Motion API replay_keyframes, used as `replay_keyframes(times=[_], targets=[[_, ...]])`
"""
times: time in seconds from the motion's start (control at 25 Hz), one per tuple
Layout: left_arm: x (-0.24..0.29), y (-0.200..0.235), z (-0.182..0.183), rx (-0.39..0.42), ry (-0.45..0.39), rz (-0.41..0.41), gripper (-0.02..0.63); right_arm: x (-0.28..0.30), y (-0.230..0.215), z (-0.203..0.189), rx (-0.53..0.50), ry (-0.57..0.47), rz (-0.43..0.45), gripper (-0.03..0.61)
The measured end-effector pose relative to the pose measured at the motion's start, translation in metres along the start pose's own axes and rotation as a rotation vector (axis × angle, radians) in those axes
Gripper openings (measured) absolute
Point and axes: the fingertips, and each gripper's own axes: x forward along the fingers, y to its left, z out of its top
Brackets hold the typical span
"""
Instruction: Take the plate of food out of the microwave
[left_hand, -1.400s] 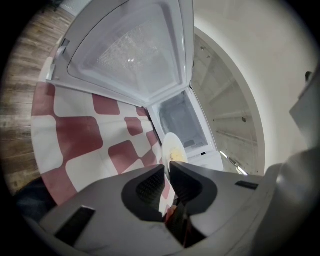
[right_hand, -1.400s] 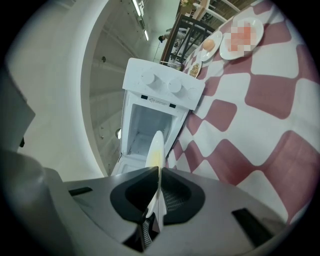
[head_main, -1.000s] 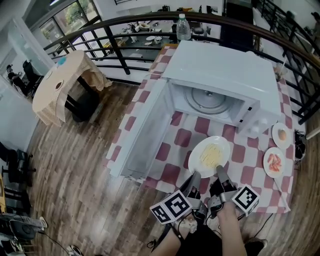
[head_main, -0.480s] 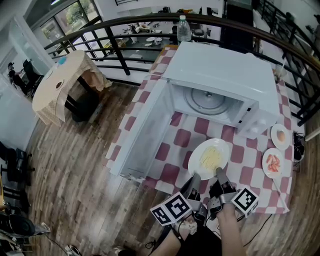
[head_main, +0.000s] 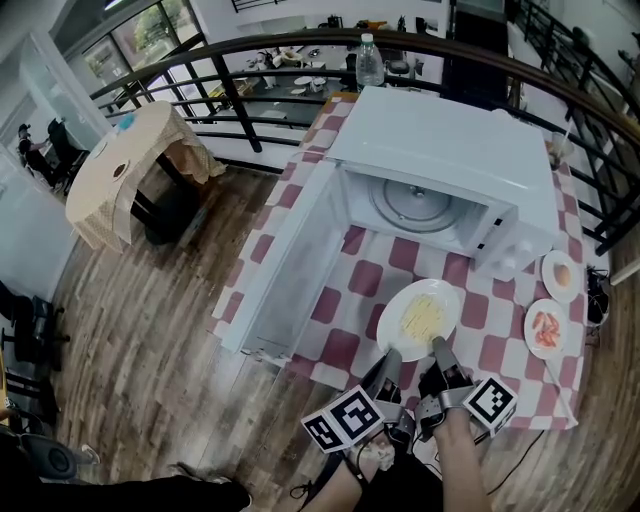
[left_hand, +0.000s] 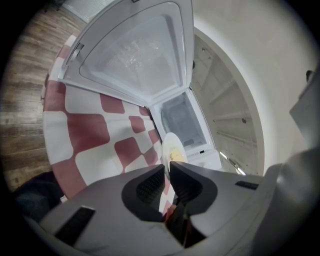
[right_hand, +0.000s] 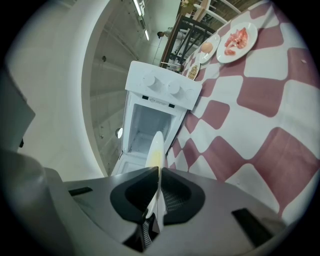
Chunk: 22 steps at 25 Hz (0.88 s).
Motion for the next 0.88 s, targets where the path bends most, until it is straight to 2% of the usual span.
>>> replay_keyframes(times=[0.88], targets=[[0.008, -0.001, 0.013, 0.001, -0.002, -0.004, 0.063, 0.014, 0.007, 0.002, 0.005, -0.002, 0.002, 0.009]])
